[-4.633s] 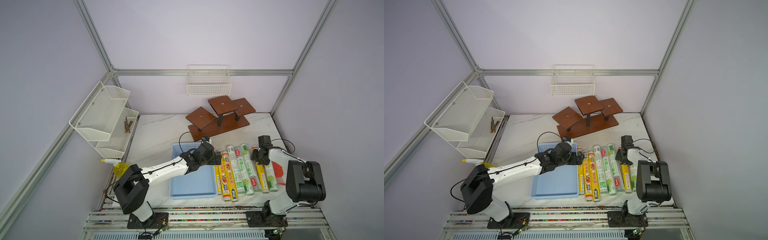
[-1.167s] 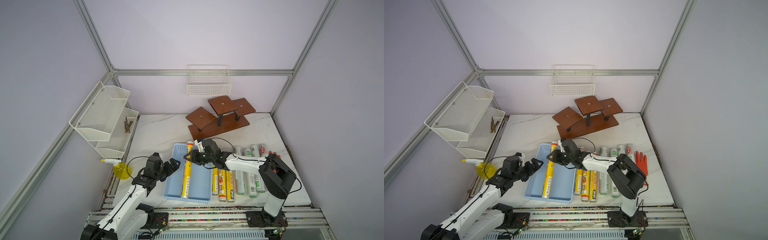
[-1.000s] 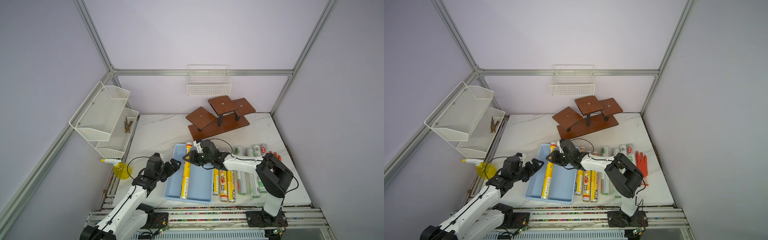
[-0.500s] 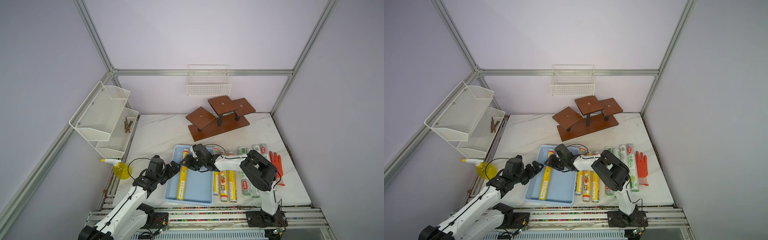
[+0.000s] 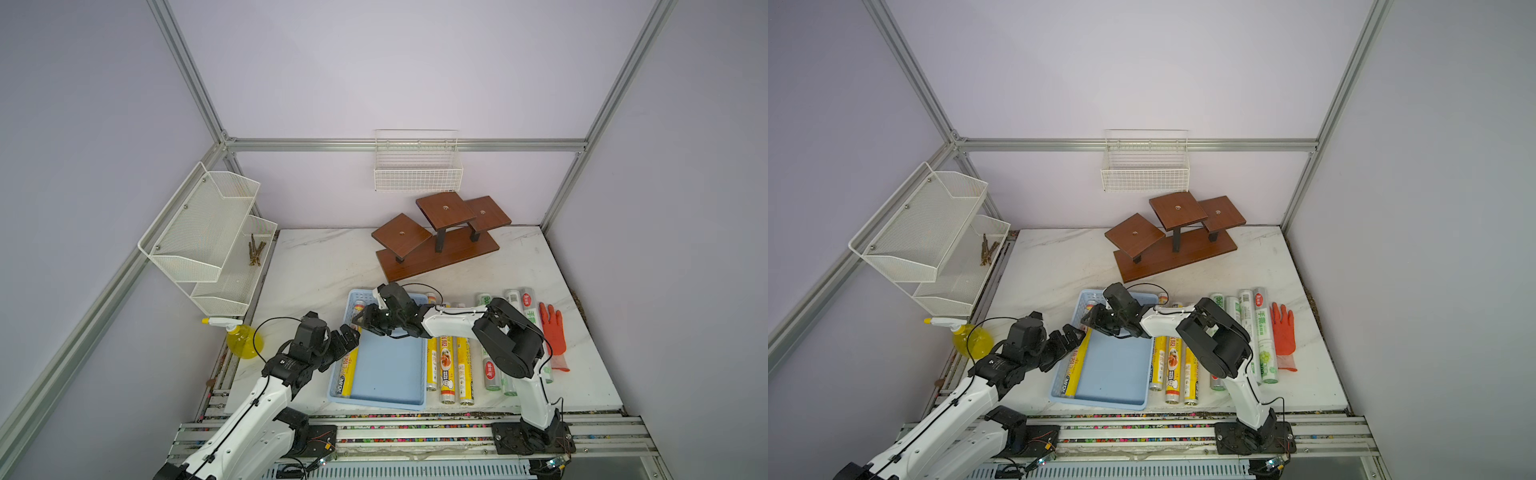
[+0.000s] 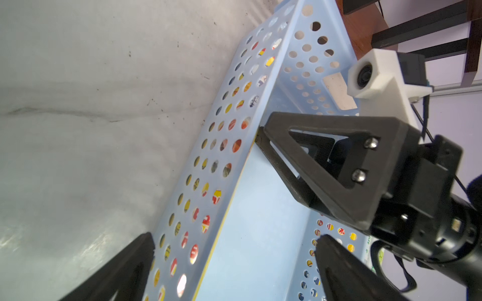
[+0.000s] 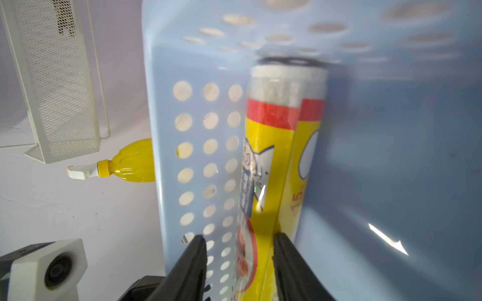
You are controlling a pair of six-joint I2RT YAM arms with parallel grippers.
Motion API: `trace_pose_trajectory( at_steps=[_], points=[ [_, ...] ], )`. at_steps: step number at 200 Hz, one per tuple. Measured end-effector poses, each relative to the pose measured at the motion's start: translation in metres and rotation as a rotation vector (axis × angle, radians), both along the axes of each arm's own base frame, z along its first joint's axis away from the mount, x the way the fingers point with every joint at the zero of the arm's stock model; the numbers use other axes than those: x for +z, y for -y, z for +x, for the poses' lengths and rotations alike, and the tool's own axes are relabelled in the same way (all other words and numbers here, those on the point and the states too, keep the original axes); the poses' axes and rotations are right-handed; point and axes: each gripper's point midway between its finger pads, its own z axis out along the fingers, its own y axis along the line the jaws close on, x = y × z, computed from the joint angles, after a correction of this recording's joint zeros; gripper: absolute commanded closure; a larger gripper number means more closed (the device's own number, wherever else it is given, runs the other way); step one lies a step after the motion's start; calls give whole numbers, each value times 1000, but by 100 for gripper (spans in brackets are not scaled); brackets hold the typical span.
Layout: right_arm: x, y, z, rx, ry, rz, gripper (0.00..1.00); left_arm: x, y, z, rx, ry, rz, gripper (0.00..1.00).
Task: Put the plastic wrap into the basket
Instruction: Place the plastic wrap in the basket.
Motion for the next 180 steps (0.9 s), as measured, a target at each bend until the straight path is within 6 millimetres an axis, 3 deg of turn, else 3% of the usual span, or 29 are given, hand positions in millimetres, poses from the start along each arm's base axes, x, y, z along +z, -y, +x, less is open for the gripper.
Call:
trace_pose_trajectory(
  at_steps=[70, 126, 158, 180],
  points=[
    [3, -2, 21, 58, 37, 14, 50, 1, 0, 2, 3, -4, 10, 0],
    [4, 16, 19, 71, 57, -30, 44, 15, -16, 4, 54, -3, 90, 0],
    [45, 39, 13, 63, 145, -69, 44, 43, -29, 7, 76, 45, 167, 0],
    [94, 82, 15, -12, 285, -119, 44, 64, -23, 12, 37, 106, 157, 0]
  ],
)
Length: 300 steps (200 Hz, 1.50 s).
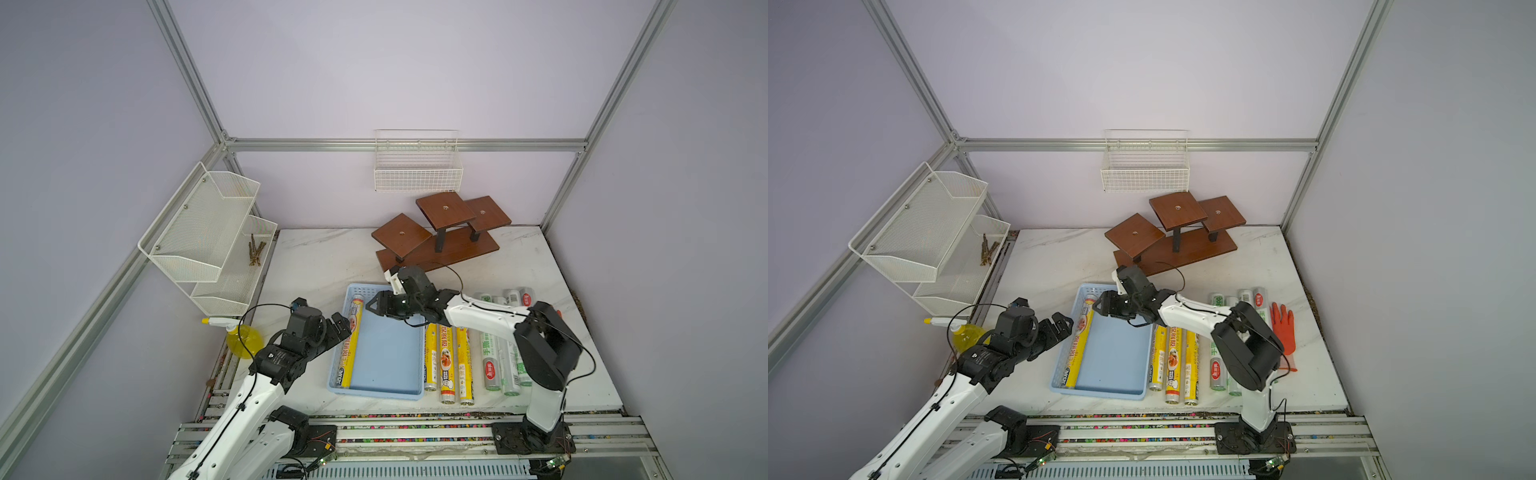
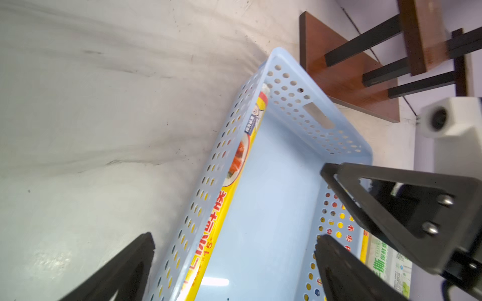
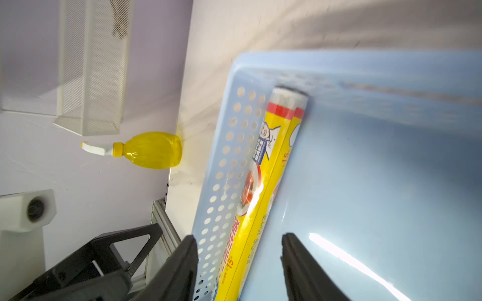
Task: Put the plastic wrap into the basket
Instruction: Place the plastic wrap in the basket, then pick up the plastic wrap from the center of the board.
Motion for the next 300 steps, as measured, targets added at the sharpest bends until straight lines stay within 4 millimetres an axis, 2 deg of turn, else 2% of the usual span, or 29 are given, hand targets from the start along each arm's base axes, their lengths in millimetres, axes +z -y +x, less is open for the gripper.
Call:
trace_pose_trajectory(
  at_steps=[12, 26, 47, 60, 73, 95, 121, 145, 159, 183, 269, 300],
  points=[
    [25, 33, 4, -81, 80, -28, 45, 8, 11, 3, -46, 27, -14, 0],
    [51, 91, 15, -234, 173, -75, 46, 11, 33, 4, -124, 36, -20, 0],
    [66, 184, 22, -464, 262, -186, 46, 14, 69, 6, -244, 30, -3, 0],
    [59, 238, 22, -584, 271, -281, 46, 15, 93, 9, -308, 27, 11, 0],
    [42, 277, 18, -657, 242, -375, 46, 17, 115, 12, -365, 32, 28, 0],
    [0, 316, 2, -701, 138, -511, 46, 18, 154, 17, -458, 41, 58, 0],
    [-39, 324, -22, -643, 35, -600, 46, 17, 201, 20, -557, 54, 87, 0],
    [-54, 325, -30, -618, -11, -628, 46, 9, 235, 20, -623, 53, 100, 0],
    [-59, 324, -32, -608, -23, -633, 46, 1, 246, 18, -651, 45, 115, 0],
    [-69, 322, -34, -582, -52, -654, 47, -7, 249, 17, -661, 30, 128, 0],
    [-115, 315, -48, -491, -169, -751, 46, 0, 258, 17, -689, 59, 91, 0],
    [-121, 310, -47, -472, -172, -762, 44, 1, 262, 15, -707, 65, 81, 0]
  ],
)
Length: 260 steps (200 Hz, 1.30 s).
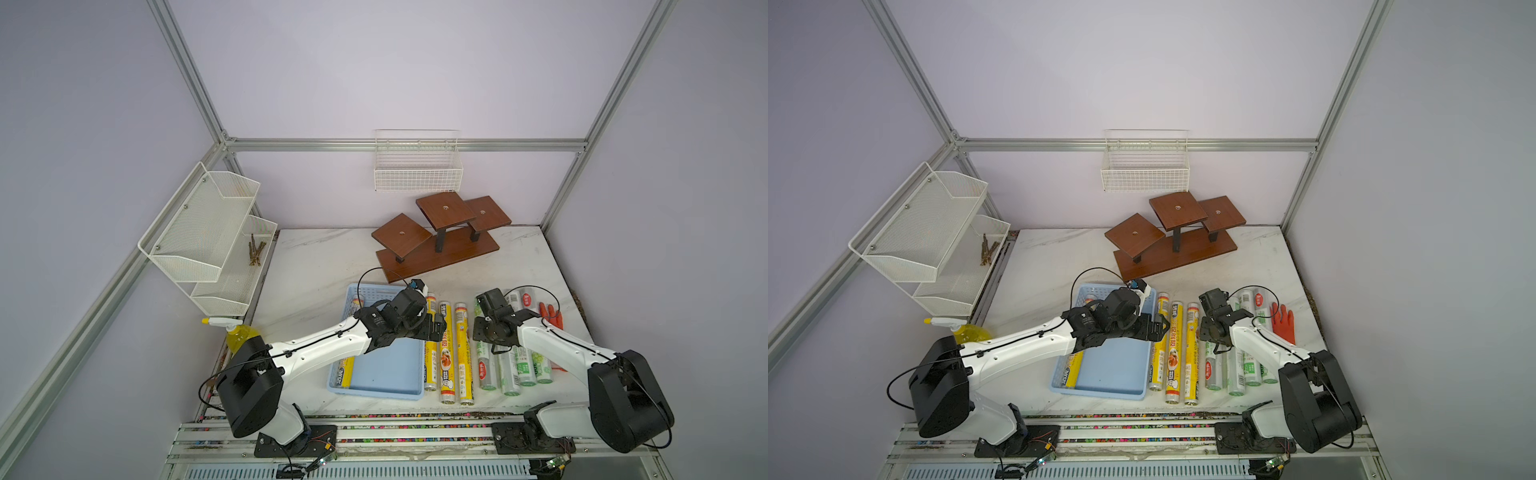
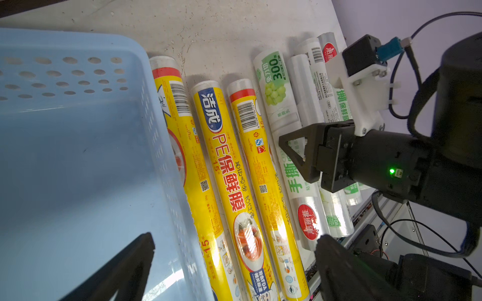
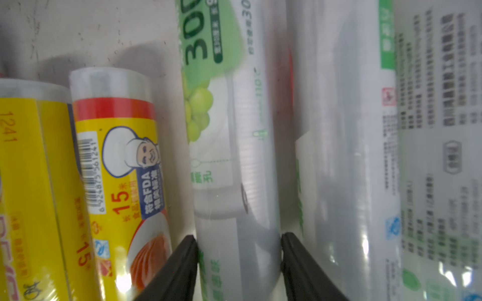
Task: Put the plastic wrap into the basket
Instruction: Pick up the plastic wrap from the center of the board.
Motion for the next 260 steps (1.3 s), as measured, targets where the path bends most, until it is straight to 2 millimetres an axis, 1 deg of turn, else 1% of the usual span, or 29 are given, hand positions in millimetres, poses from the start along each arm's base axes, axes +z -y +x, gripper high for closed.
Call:
trace_pose_trajectory(
  at_steps=[34, 63, 100, 149, 187, 202, 218, 247, 260],
  points=[
    [-9, -3, 2, 22, -26, -13, 40, 0, 1, -1, -7, 0, -2, 0],
    [-27, -5, -3, 35, -94, -19, 37, 0, 1, -1, -9, 1, -1, 0],
    [-27, -8, 0, 53, -96, -12, 36, 0, 1, 0, -10, 2, 0, 0],
    [-27, -11, 2, 58, -98, -5, 47, 1, 3, 1, -10, 4, -3, 0],
    [-24, -6, 0, 43, -102, -25, 56, 7, 6, 3, -8, 13, -12, 0],
    [-18, -3, -4, 37, -101, -32, 59, 8, 6, 4, -4, 17, -12, 0],
    [-4, -1, -6, 30, -70, -29, 61, 7, 4, 6, 4, 21, -4, 0],
    [32, -2, -2, 26, 30, 11, 62, 5, -3, 8, 30, 32, 30, 0],
    [49, -5, -1, 32, 77, 41, 63, 6, -8, 10, 45, 44, 42, 0]
  ],
)
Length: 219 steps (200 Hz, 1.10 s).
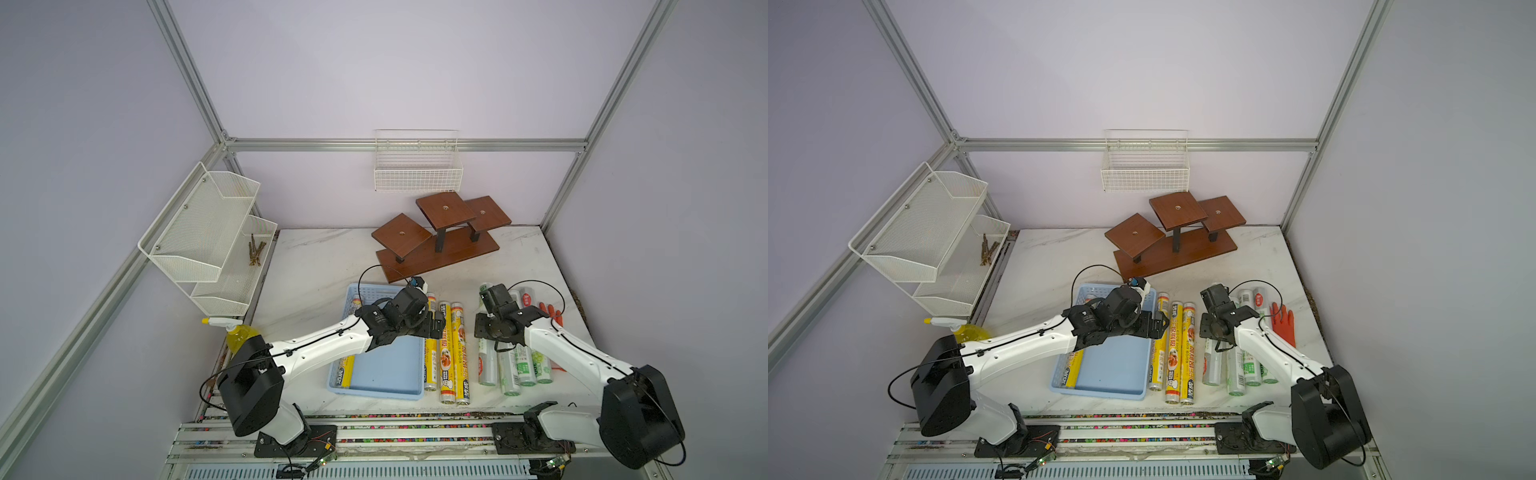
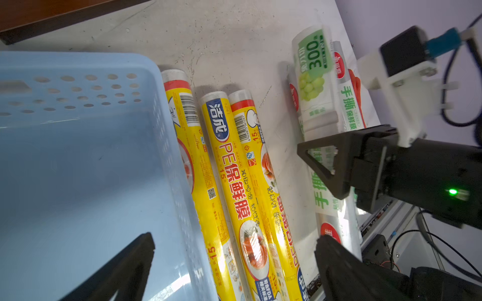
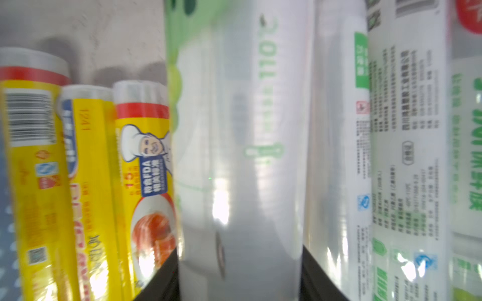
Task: Put the plastic wrap into the basket
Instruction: Pick up the plastic wrap from the center of the board.
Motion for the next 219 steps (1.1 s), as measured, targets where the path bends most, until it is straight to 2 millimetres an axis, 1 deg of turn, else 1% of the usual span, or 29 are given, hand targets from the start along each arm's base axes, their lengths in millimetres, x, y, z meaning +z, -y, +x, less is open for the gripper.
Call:
trace_pose_trajectory(
  at_steps=[25, 46, 67, 85, 102, 125, 143, 167, 191, 216, 219],
  points=[
    [29, -13, 0, 33, 73, 95, 63, 10, -13, 2, 29, 45, 18, 0],
    [50, -33, -2, 75, 119, 225, 64, 23, -28, 0, 60, 91, 13, 0],
    [65, -55, -4, 117, 136, 352, 64, 33, -43, -2, 95, 133, 10, 0],
    [73, -75, -7, 157, 142, 430, 64, 34, -56, -4, 123, 155, 21, 0],
    [78, -94, -11, 195, 138, 485, 64, 33, -67, -5, 148, 173, 34, 0],
    [78, -117, -17, 233, 117, 524, 64, 34, -82, -7, 184, 194, 57, 0],
    [77, -135, -20, 244, 103, 561, 65, 38, -96, -8, 217, 213, 78, 0],
    [82, -156, -19, 237, 102, 626, 65, 44, -119, -10, 274, 241, 103, 0],
    [86, -176, -16, 225, 111, 688, 65, 42, -150, -9, 358, 244, 129, 0],
    [80, -200, -16, 226, 85, 717, 65, 28, -186, -8, 459, 210, 141, 0],
    [78, -205, -16, 228, 78, 718, 65, 24, -194, -8, 480, 199, 139, 0]
  ],
)
